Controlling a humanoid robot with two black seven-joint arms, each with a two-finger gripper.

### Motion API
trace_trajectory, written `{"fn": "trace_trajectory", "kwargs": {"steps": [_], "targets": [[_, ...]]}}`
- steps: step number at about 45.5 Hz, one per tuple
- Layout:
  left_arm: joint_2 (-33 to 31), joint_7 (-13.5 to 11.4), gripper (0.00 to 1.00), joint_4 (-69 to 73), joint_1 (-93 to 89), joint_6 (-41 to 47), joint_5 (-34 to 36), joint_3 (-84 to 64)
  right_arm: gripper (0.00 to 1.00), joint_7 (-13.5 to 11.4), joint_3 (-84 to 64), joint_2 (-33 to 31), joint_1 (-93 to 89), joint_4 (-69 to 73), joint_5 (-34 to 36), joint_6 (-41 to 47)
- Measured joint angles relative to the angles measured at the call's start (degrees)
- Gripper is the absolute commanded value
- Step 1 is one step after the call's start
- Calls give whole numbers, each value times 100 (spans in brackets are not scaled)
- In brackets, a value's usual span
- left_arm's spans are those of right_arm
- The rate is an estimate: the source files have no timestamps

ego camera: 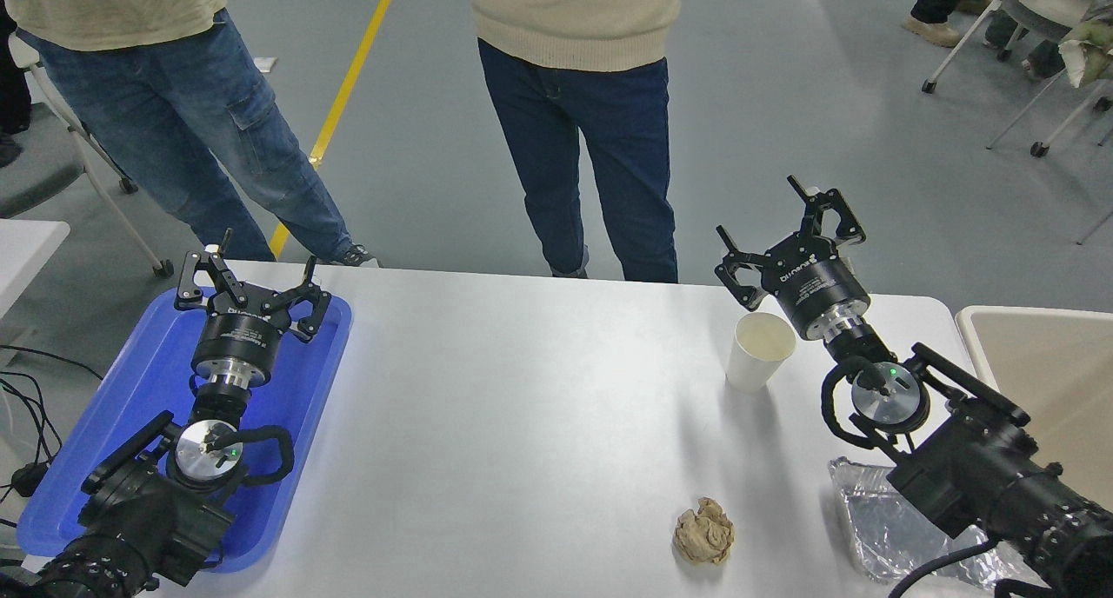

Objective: Pick up paper cup place in dustbin

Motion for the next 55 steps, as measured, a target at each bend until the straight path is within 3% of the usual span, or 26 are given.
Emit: {"fn": "trace_trajectory", "kwargs": {"steps": [20,36,45,55], "targets": [[-6,0,100,0,2,0,-5,-4,100,-4,-12,-4,-28,4,-109,0],[-1,0,100,0,3,0,-7,0,100,-32,-86,-160,214,87,-741,0],[-1,0,100,0,3,0,-6,0,100,-85,-699,-483,619,102,-1023,-107],[-1,-1,100,0,3,0,-6,0,100,-107,-2324,-1147,1504,222,-1105,-257]]}}
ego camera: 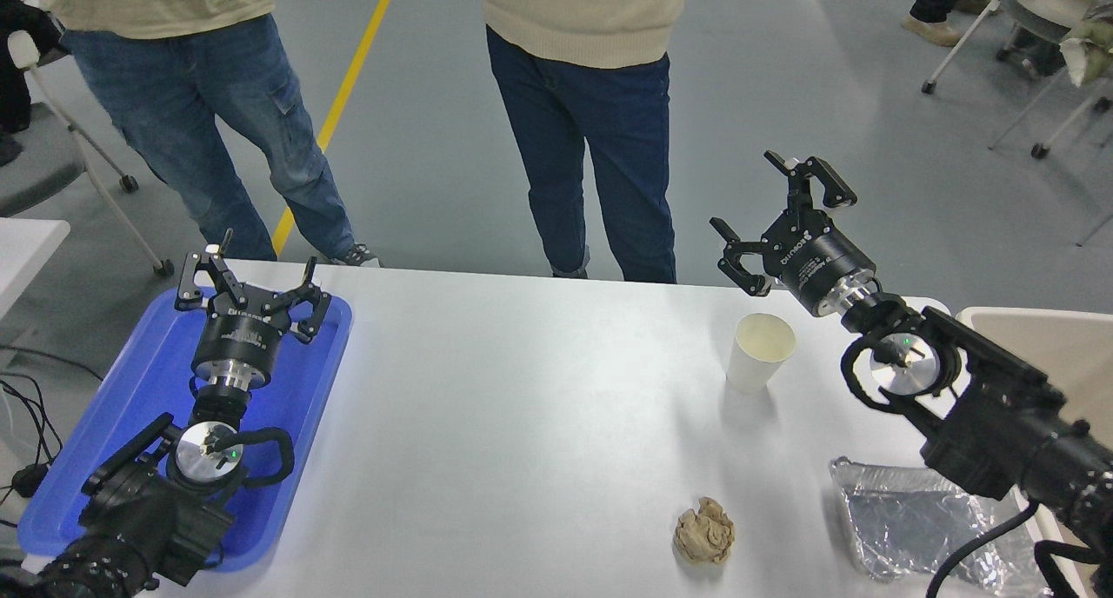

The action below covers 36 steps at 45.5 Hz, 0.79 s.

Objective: Pick up paper cup place in dustbin

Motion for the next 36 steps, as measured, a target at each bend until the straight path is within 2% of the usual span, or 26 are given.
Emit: {"fn": "trace_trajectory", "kwargs": {"steps": [17,27,36], "targets": [[0,1,100,-1,-1,0,2,0,100,-4,-3782,-1063,2025,906,-203,-46],[2,5,100,-2,0,0,4,0,100,-3,-5817,-1284,3313,1612,-710,-20],[6,4,100,-1,3,0,5,-1,100,-4,-7381,-1154,4549,2360,-967,35]]}}
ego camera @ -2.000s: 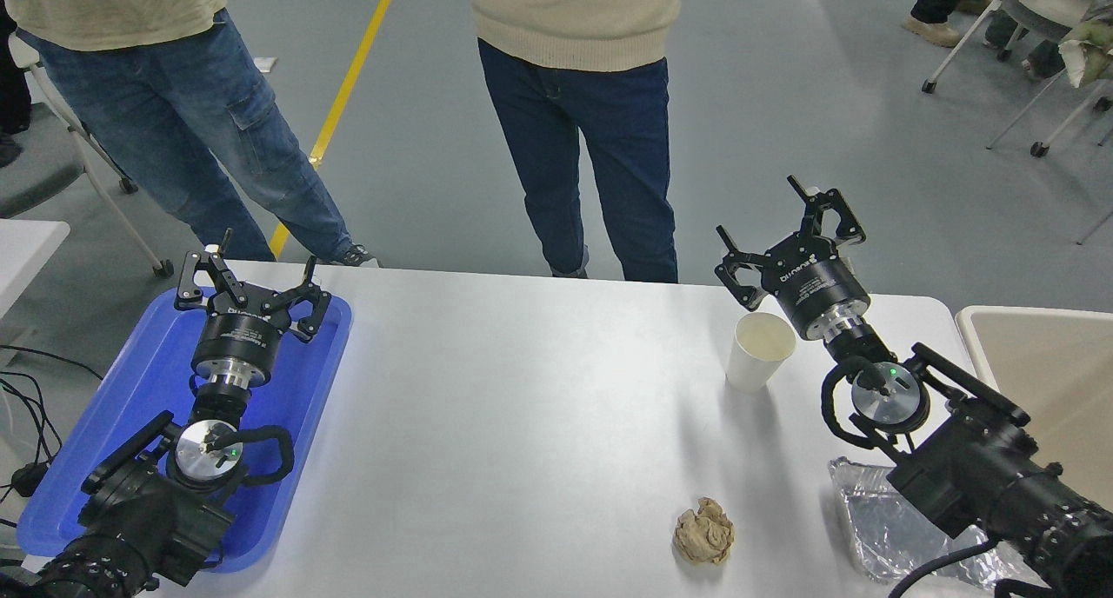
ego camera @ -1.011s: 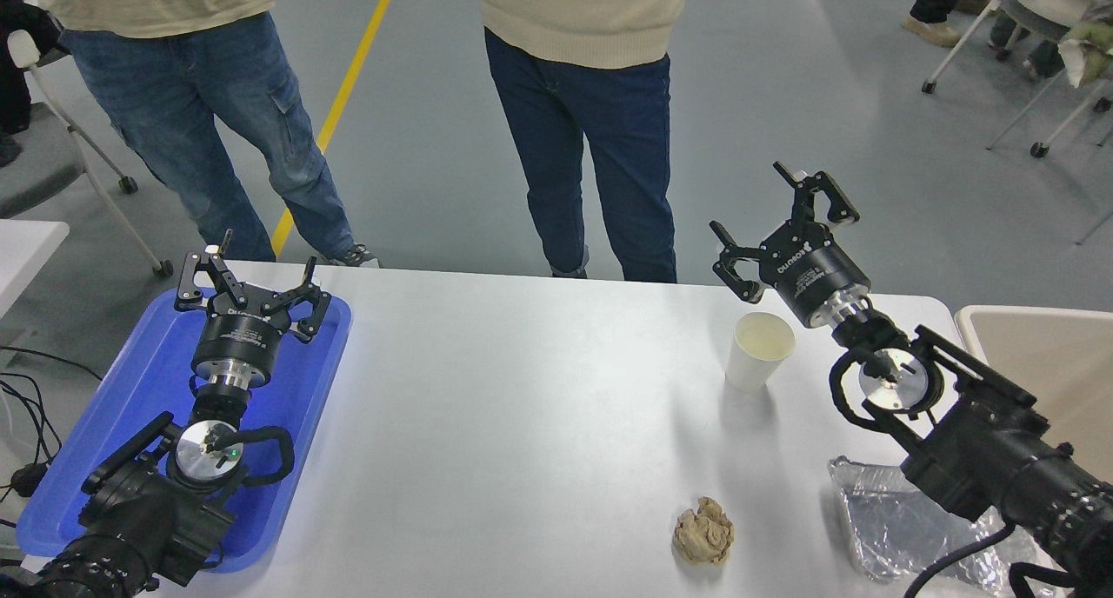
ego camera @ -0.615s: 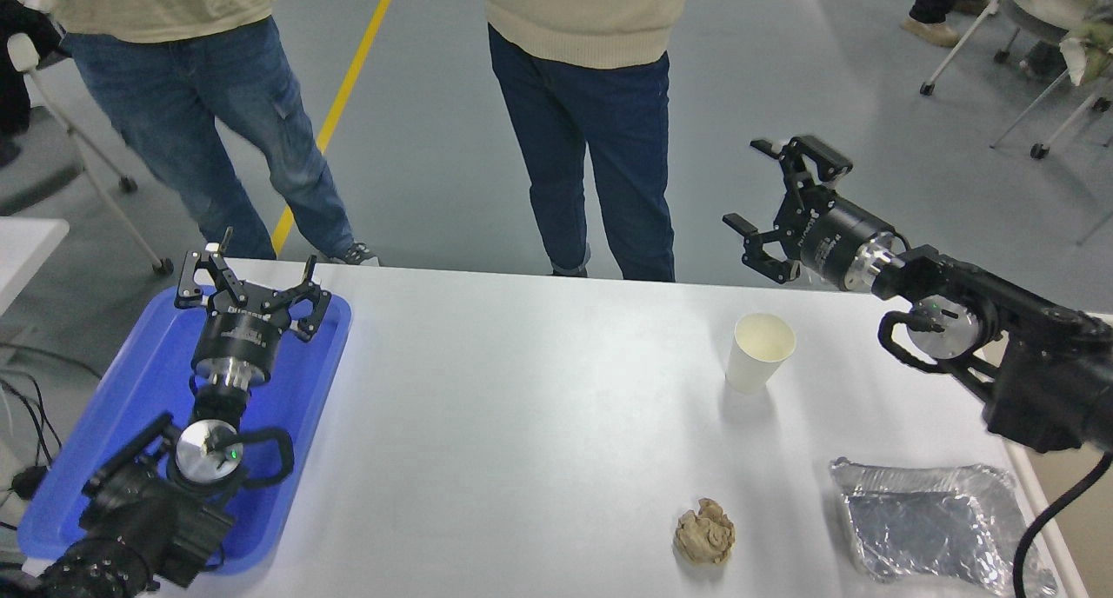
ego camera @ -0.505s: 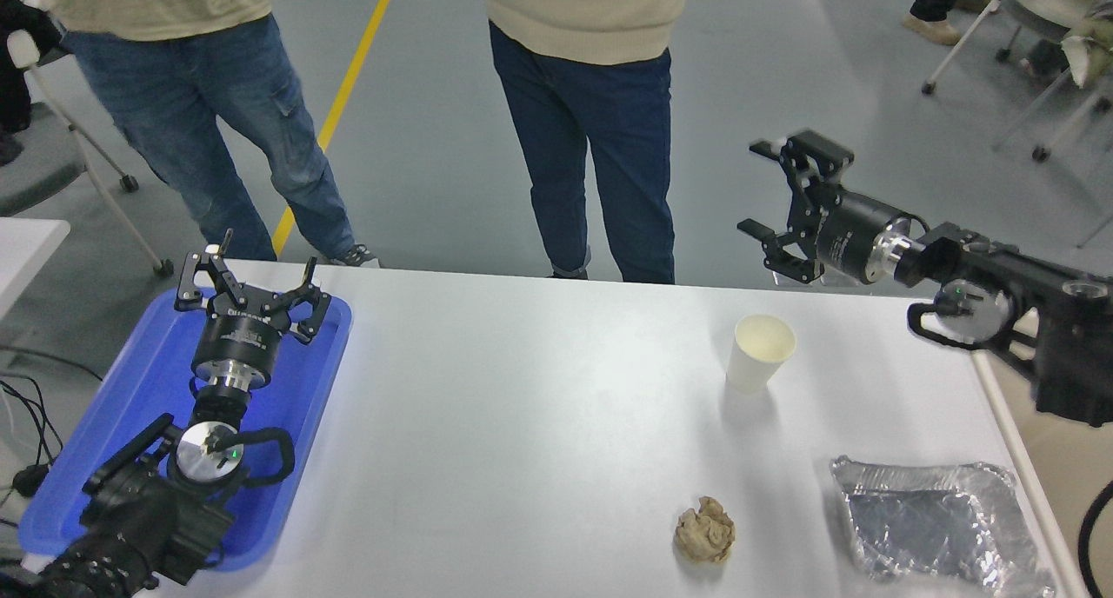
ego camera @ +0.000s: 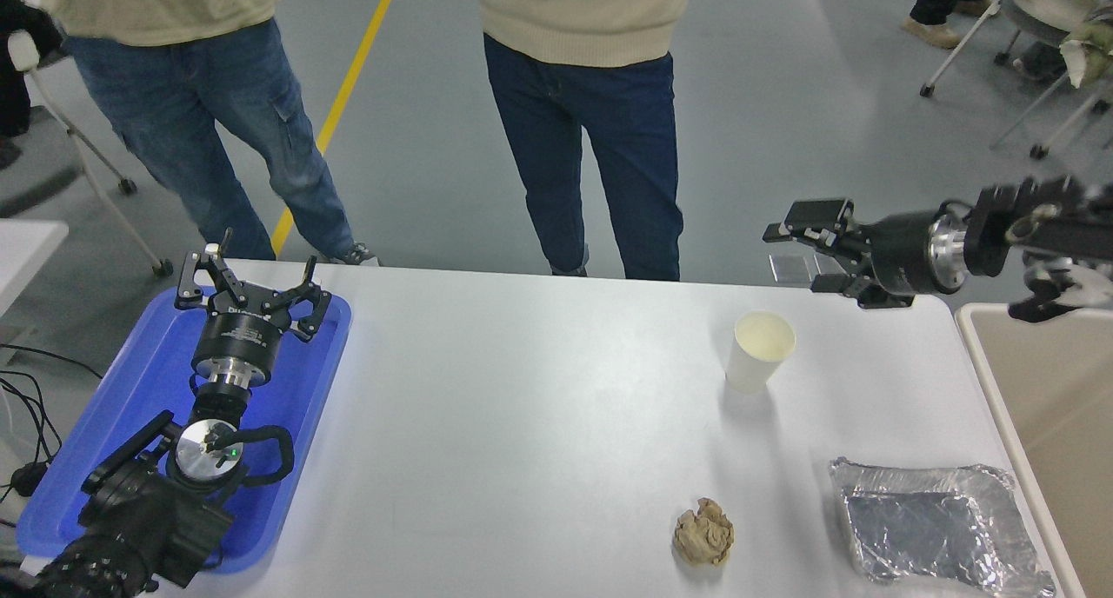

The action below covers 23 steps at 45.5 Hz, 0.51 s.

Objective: Pick up paper cup place in dustbin

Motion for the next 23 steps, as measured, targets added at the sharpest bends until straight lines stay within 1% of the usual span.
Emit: {"fn": "trace_trajectory", "kwargs": {"steps": [11,23], "targets": [[-2,4,100,0,-1,-3,4,1,100,7,-1532,320,1513,1187,-127,242],[1,4,100,0,-3,-5,2,1,100,25,-2403,510,2570,2078,-167,593]]}}
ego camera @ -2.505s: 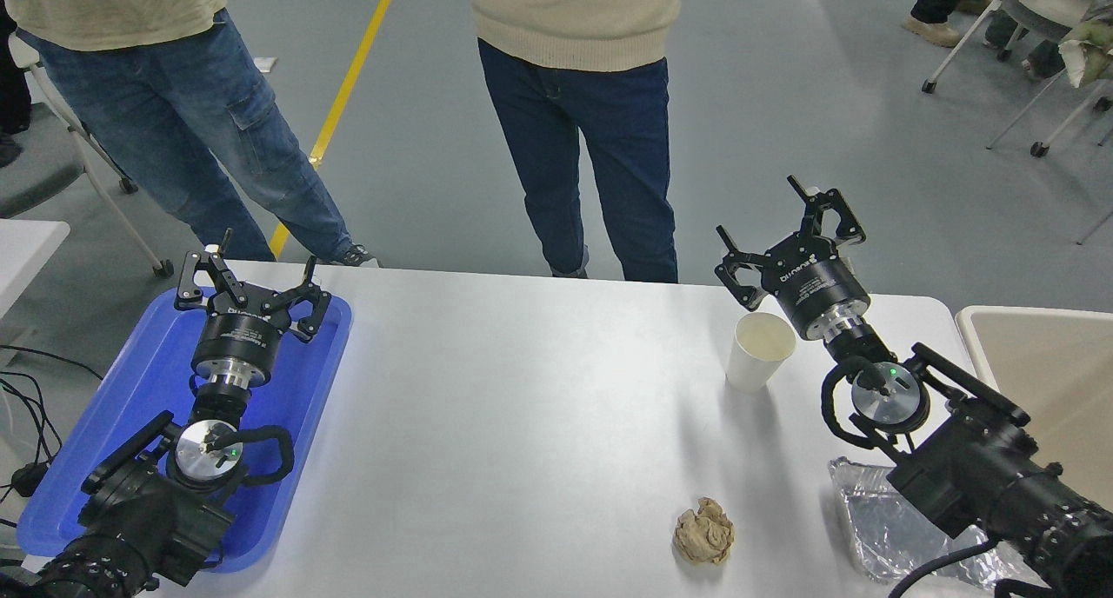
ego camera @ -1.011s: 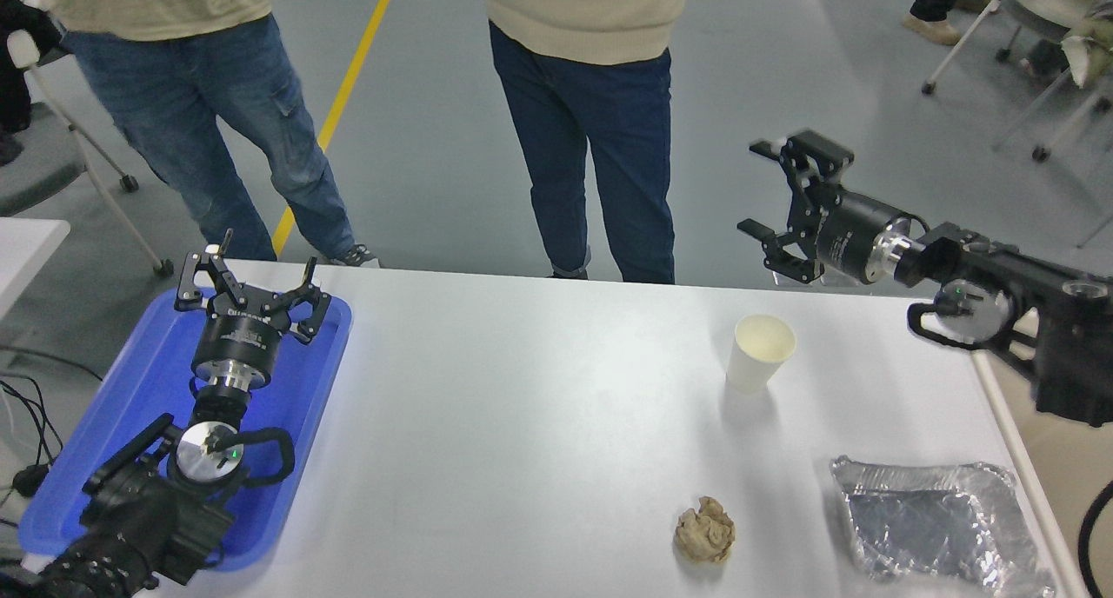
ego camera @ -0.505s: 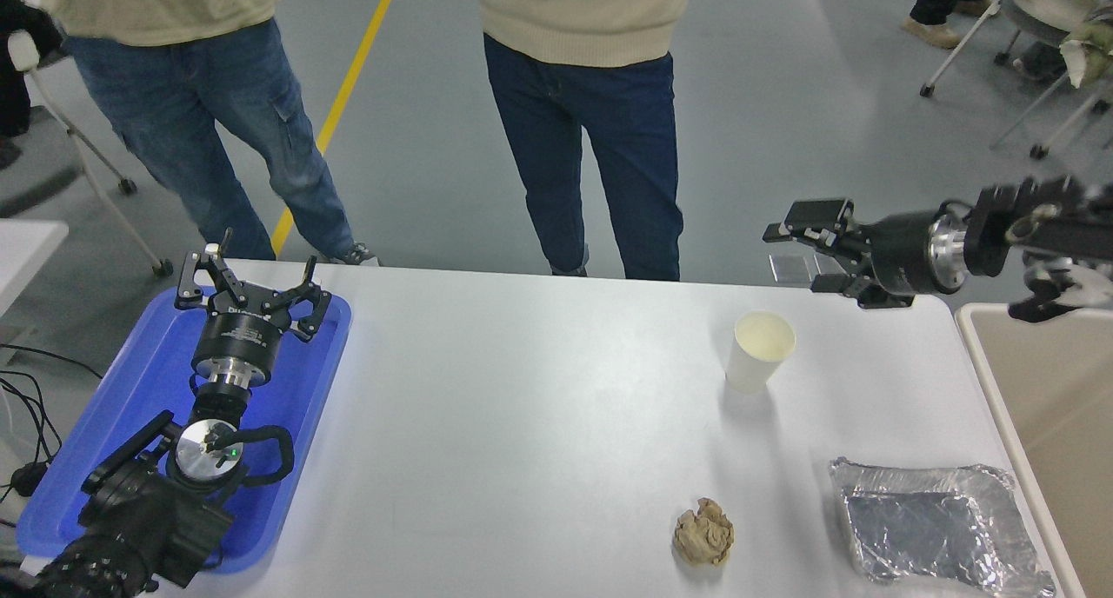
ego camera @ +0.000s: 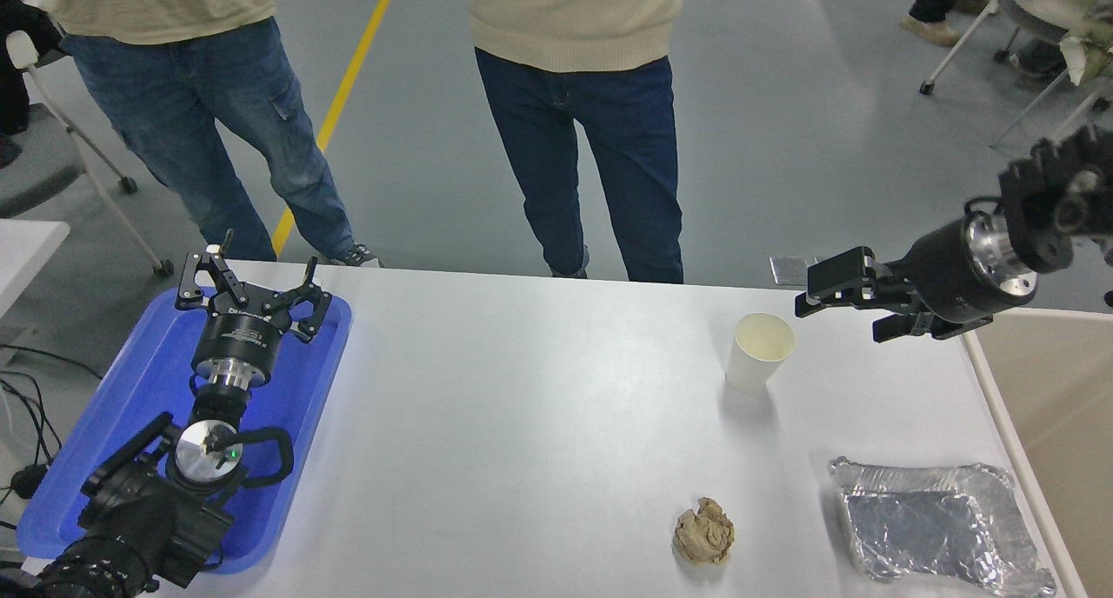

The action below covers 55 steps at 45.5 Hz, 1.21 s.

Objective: Pick up paper cup place in dustbin

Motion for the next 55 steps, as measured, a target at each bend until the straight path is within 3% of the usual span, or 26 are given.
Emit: {"fn": "trace_trajectory", "kwargs": {"steps": [17,29,55], "targets": [[-4,0,100,0,5,0,1,-1,100,38,-437,515,537,472,77,585],[-5,1,100,0,3,3,1,-1,100,57,-481,800,695,539,532,1100],[-7,1,100,0,2,-2,-1,-1,100,31,-507,1004,1229,544,757,1370]]}}
